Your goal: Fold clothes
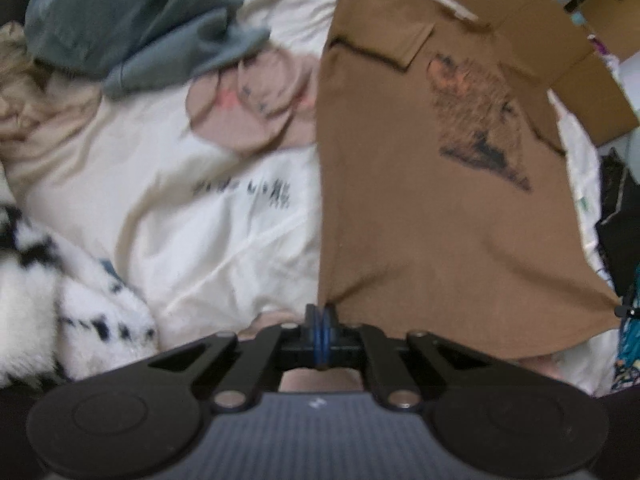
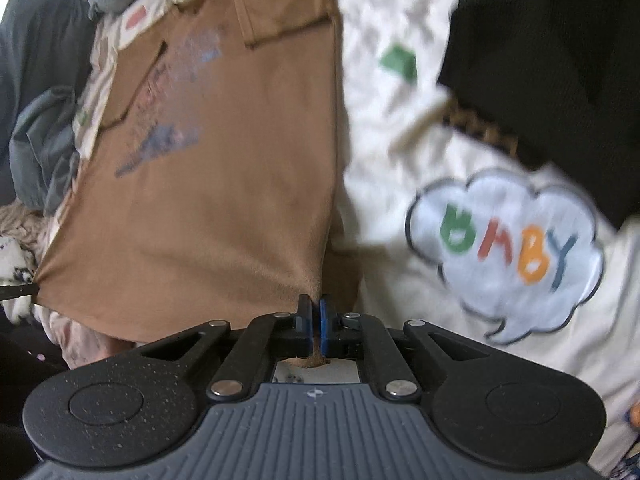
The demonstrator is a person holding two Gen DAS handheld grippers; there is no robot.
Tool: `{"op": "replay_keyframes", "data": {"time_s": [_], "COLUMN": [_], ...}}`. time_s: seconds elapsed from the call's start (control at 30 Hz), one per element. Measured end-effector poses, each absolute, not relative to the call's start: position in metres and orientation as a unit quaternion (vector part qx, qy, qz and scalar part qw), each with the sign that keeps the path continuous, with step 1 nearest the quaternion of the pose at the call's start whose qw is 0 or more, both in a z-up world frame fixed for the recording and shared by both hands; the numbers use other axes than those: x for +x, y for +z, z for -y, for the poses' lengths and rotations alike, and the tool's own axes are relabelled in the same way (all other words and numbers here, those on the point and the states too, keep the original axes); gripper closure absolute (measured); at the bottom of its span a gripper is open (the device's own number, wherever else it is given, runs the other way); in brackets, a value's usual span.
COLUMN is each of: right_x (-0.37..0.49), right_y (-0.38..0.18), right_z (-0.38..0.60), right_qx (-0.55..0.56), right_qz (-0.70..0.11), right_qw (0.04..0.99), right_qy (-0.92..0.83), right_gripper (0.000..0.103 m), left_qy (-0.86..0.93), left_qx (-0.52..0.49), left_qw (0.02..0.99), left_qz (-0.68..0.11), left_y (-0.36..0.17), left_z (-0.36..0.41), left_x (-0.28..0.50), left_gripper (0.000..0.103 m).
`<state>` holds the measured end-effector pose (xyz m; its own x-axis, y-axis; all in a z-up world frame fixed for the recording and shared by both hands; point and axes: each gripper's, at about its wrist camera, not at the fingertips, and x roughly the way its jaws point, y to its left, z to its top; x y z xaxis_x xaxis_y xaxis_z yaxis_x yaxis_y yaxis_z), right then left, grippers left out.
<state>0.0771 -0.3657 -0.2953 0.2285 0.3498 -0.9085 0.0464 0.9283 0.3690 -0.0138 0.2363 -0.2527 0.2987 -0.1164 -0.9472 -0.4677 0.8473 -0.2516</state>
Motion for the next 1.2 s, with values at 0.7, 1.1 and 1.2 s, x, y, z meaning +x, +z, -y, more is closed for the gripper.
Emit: {"op": "replay_keyframes", "data": {"time_s": [0.7, 1.1, 1.2], "right_x": [0.093, 0.051, 0.044], "right_y": [-0.141, -0.139, -0.142], "right_z": [0.362, 0.371, 0.372], "right_qx": [0.124, 0.136, 0.140], "right_qz": [-0.584, -0.614, -0.622], "right_qw": [0.792, 0.767, 0.759], "right_qy": [0.124, 0.129, 0.129], "right_gripper": [0.103, 0.103, 0.103], "left_qy": [0.088, 0.086, 0.086], "left_qx": [-0.238, -0.274, -0.284], "left_qw": [0.807, 0.782, 0.775], "left_qz": [-0.533, -0.554, -0.558], "left_y": [-0.126, -0.138, -0.143], "left_z": [-0.219, -0.190, -0.186], "left_x": [-0.004, -0.053, -0.063], "left_gripper": [0.102, 0.102, 0.102]}}
